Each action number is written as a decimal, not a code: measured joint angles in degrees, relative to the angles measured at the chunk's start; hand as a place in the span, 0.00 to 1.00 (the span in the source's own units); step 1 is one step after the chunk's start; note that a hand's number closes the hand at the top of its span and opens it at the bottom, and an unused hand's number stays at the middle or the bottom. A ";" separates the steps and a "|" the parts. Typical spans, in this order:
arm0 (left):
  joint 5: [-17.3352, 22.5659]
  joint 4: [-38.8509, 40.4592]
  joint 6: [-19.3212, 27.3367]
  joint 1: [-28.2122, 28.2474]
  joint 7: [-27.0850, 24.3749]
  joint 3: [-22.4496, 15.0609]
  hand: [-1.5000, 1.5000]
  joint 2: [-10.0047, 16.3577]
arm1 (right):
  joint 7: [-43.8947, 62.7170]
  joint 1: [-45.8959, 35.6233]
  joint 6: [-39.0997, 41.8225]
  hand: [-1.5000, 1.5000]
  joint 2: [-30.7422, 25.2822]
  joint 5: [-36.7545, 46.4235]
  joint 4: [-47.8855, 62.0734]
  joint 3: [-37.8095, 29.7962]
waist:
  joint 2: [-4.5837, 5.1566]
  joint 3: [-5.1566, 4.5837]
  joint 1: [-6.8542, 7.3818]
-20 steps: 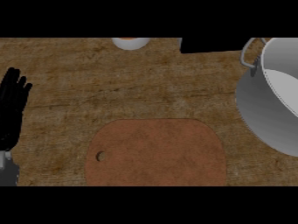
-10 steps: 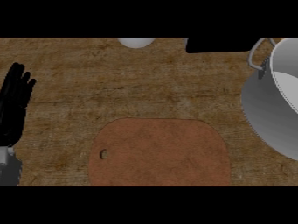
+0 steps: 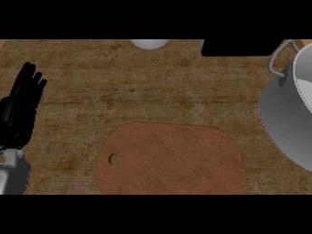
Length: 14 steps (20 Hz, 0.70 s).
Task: Pick the lemon from the cutting board and place it in the pot
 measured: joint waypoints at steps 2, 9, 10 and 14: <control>-0.04 0.58 -0.20 -0.49 -0.05 0.19 0.50 0.21 | -2.33 -3.25 3.61 1.00 -0.41 -3.80 6.23 -3.11 | 0.02 -0.01 0.41; -0.50 0.90 -0.30 -2.44 0.78 -0.96 0.50 -0.48 | -6.21 -14.67 -0.96 1.00 -1.91 7.73 25.87 -3.71 | 0.31 -0.03 2.20; -0.50 1.06 -0.55 -2.50 0.48 -0.89 0.50 -0.39 | -6.68 -17.25 -1.11 1.00 -1.59 9.22 28.82 -2.45 | 0.28 -0.09 2.38; -1.06 1.92 -0.07 -3.66 0.78 -1.15 0.50 -1.02 | -10.34 -27.33 -0.07 1.00 1.08 14.26 41.20 1.99 | 0.16 -0.20 2.43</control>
